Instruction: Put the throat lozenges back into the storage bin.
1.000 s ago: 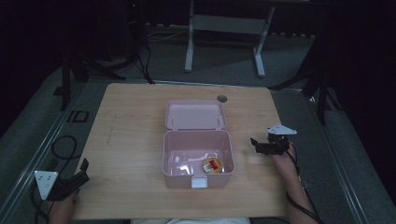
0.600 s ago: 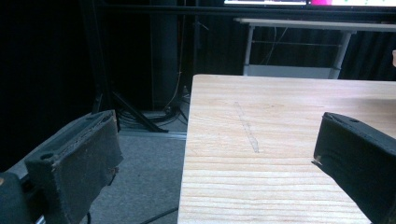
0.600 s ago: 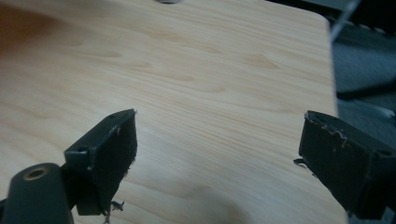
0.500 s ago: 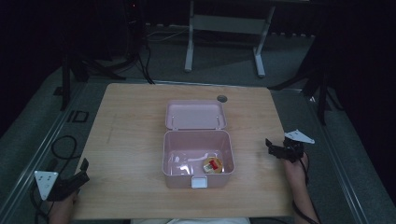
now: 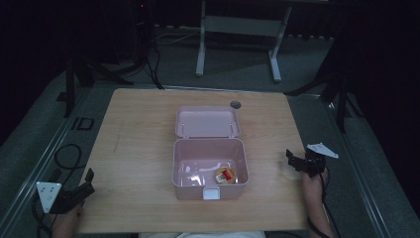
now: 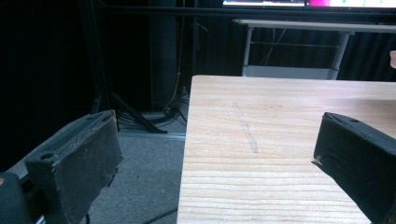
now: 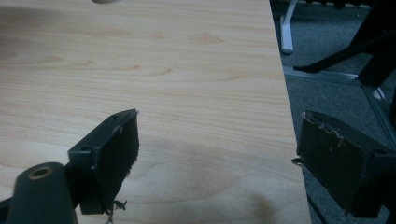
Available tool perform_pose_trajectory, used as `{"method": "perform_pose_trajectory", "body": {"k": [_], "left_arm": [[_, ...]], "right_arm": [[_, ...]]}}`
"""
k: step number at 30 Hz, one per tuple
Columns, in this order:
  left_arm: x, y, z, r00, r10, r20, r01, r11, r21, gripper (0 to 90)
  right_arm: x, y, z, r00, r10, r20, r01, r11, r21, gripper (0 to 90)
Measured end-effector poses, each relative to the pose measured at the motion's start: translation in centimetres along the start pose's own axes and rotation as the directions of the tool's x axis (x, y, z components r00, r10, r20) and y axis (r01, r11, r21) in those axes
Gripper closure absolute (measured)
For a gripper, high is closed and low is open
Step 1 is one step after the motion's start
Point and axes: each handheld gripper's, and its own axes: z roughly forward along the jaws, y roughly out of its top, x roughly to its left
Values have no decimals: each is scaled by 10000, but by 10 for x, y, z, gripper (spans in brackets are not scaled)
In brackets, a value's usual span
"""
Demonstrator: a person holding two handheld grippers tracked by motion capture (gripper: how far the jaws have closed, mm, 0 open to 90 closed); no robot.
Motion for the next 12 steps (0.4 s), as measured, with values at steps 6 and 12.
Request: {"method": "perform_pose_trajectory", "body": {"k": [6, 12], "left_arm": [[0, 0, 0, 10000, -30, -16, 30, 10000, -8, 10], [0, 0, 0, 10000, -55, -21, 54, 10000, -26, 10]], "right_arm": [[0, 0, 3, 9999, -80, -127, 82, 9998, 160, 124], [1, -1, 4, 9999, -114, -101, 117, 9996, 255, 124]]}}
